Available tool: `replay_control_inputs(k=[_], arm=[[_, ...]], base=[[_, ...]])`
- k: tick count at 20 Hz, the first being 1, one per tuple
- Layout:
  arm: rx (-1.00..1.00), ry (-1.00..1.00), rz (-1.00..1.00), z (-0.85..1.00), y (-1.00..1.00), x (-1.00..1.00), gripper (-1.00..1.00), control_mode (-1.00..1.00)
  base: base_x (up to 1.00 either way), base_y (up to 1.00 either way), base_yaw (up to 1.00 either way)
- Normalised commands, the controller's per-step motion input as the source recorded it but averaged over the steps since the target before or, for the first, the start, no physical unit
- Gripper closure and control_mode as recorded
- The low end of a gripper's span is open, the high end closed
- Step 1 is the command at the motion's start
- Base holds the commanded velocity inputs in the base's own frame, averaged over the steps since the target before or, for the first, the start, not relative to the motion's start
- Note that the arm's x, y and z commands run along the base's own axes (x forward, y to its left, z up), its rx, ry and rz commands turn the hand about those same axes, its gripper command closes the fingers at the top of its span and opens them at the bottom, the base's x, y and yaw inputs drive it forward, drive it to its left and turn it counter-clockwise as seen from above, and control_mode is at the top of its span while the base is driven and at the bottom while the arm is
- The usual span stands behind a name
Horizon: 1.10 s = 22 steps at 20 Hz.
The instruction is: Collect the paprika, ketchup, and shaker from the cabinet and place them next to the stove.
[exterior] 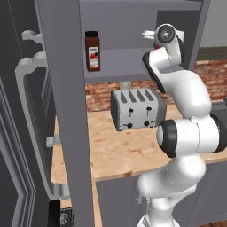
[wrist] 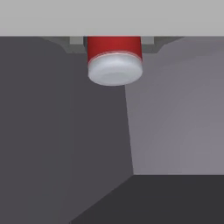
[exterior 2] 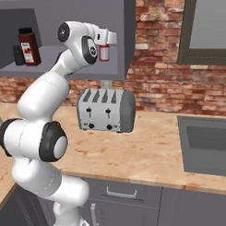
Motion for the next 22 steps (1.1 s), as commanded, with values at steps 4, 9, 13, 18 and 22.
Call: replay_control_inputs(k=[4, 9, 13, 18, 22], arm=[[0.0, -0.17, 0.04, -0.15, 0.11, -0.7, 1.0, -1.0], [0.0, -0.15, 0.07, -0.14, 0.2, -0.9, 1.0, -1.0], [0.0, -0.11, 0.06, -0.02, 0.1, -1.0, 1.0, -1.0], [0.0, -0.13, 0.02, 0.4, -0.01, -1.0, 1.0, -1.0], [-0.01, -0.01, 0.0, 0.7, -0.09, -1.0, 1.0, -1.0]], base=[[0.0, 0.0, 0.0], [0.0, 0.0, 0.0], [0.0, 0.0, 0.0], [0.0, 0.0, 0.0], [0.0, 0.0, 0.0]])
